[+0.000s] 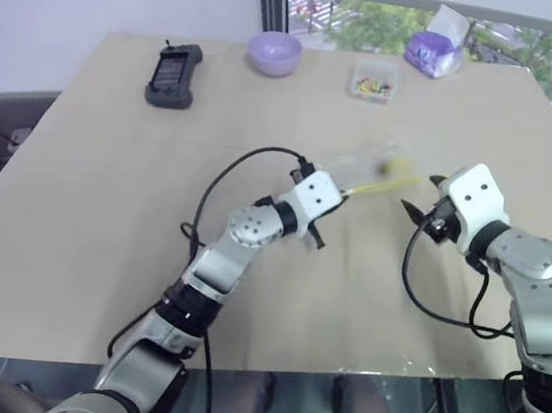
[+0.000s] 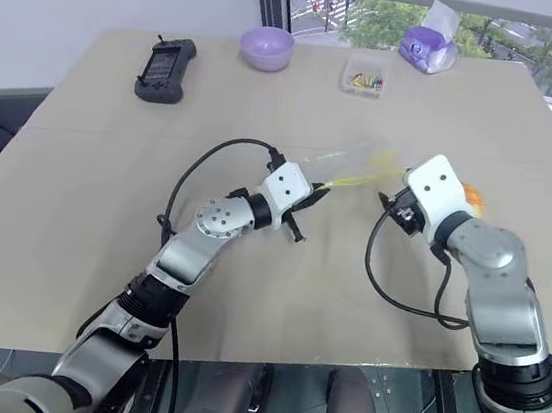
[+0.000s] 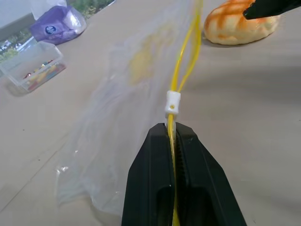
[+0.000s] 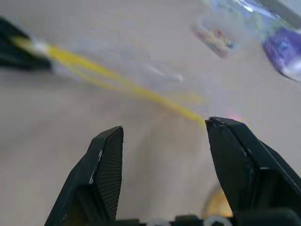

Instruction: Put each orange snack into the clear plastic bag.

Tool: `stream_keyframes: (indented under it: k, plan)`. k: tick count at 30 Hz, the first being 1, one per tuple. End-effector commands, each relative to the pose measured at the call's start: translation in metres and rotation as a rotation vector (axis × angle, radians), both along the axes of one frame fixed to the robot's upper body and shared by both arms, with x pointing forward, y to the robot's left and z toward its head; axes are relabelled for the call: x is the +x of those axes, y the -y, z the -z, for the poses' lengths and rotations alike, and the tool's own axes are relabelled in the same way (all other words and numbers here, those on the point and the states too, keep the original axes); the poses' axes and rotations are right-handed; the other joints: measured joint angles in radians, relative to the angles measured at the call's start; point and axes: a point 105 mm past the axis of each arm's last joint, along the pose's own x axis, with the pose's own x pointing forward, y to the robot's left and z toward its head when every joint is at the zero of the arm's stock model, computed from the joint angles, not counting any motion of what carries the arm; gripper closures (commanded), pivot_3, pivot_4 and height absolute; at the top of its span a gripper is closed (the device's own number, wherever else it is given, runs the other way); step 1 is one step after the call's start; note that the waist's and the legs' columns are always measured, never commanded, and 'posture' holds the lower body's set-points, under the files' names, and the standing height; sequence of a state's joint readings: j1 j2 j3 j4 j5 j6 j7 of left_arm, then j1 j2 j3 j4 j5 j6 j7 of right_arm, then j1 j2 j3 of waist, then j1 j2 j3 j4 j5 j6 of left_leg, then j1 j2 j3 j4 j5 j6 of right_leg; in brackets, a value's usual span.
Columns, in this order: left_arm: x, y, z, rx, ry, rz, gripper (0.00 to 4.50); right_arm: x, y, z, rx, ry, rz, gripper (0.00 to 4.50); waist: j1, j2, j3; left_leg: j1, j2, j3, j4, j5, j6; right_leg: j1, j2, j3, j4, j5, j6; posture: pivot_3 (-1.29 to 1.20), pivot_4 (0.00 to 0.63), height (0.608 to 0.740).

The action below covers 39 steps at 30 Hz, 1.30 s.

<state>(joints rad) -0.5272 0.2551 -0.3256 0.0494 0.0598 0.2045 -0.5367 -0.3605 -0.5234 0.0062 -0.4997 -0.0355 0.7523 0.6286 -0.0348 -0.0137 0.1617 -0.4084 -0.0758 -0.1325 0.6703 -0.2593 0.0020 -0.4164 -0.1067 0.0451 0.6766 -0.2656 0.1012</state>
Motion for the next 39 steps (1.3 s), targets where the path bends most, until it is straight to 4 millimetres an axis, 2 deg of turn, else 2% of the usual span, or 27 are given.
stream_keyframes:
  k: [1, 3, 6, 7, 14, 21, 32, 36, 39]
  plan:
    - [-0.005, 0.006, -0.004, -0.015, 0.044, 0.022, 4.5, 0.0, -0.005, -0.01, 0.032, 0.042, 0.011, 2.01, 0.002, 0.0, 0.0, 0.0, 0.0, 0.0, 0.0, 0.0, 0.0, 0.0, 0.0, 0.0, 0.0, 0.0, 0.0, 0.0, 0.15, 0.74]
    - [-0.006, 0.006, -0.002, -0.011, 0.044, 0.025, 4.5, 0.0, -0.011, -0.008, 0.022, 0.048, -0.004, 2.77, 0.003, 0.0, 0.0, 0.0, 0.0, 0.0, 0.0, 0.0, 0.0, 0.0, 0.0, 0.0, 0.0, 0.0, 0.0, 0.0, 0.15, 0.74]
    - [-0.006, 0.006, -0.001, -0.009, 0.046, 0.024, 4.5, 0.0, -0.018, -0.008, 0.036, 0.05, -0.027, 4.16, 0.004, 0.0, 0.0, 0.0, 0.0, 0.0, 0.0, 0.0, 0.0, 0.0, 0.0, 0.0, 0.0, 0.0, 0.0, 0.0, 0.15, 0.74]
    - [-0.006, 0.007, -0.001, -0.01, 0.046, 0.024, 4.5, 0.0, -0.02, -0.008, 0.044, 0.048, -0.032, 4.46, 0.003, 0.0, 0.0, 0.0, 0.0, 0.0, 0.0, 0.0, 0.0, 0.0, 0.0, 0.0, 0.0, 0.0, 0.0, 0.0, 0.15, 0.74]
    - [-0.008, 0.011, -0.001, -0.02, 0.044, 0.026, 4.5, 0.001, -0.04, -0.003, 0.082, 0.016, -0.104, 4.46, 0.001, 0.0, 0.0, 0.0, 0.0, 0.0, 0.0, 0.0, 0.0, 0.0, 0.0, 0.0, 0.0, 0.0, 0.0, 0.0, 0.15, 0.74]
    - [-0.01, 0.013, -0.001, -0.032, 0.041, 0.028, 4.5, 0.004, -0.047, 0.004, 0.088, -0.011, -0.111, 4.46, 0.001, 0.0, 0.0, 0.001, 0.0, 0.0, 0.0, 0.0, 0.0, 0.0, 0.0, 0.0, 0.0, 0.0, 0.0, 0.0, 0.15, 0.74]
    - [-0.024, 0.02, 0.001, -0.023, 0.039, 0.117, 4.5, 0.024, -0.031, 0.01, 0.196, -0.093, 0.04, 4.46, 0.0, 0.0, 0.0, 0.001, 0.0, 0.0, 0.0, 0.0, 0.0, 0.0, 0.0, 0.0, 0.001, 0.0, 0.0, 0.0, 0.15, 0.74]
    - [-0.031, 0.021, 0.001, -0.004, 0.055, 0.173, 4.5, 0.029, -0.021, 0.017, 0.169, -0.108, 0.095, 4.46, 0.0, 0.0, 0.0, 0.001, 0.0, 0.0, 0.0, 0.0, 0.0, 0.0, 0.0, 0.0, 0.001, 0.0, 0.0, 0.0, 0.15, 0.74]
    - [-0.035, 0.022, 0.0, 0.012, 0.074, 0.217, 4.5, 0.03, -0.017, 0.025, 0.064, -0.089, 0.087, 4.46, 0.0, 0.0, 0.0, 0.001, 0.0, 0.0, 0.0, 0.0, 0.0, 0.0, 0.0, 0.0, 0.001, 0.0, 0.0, 0.0, 0.15, 0.74]
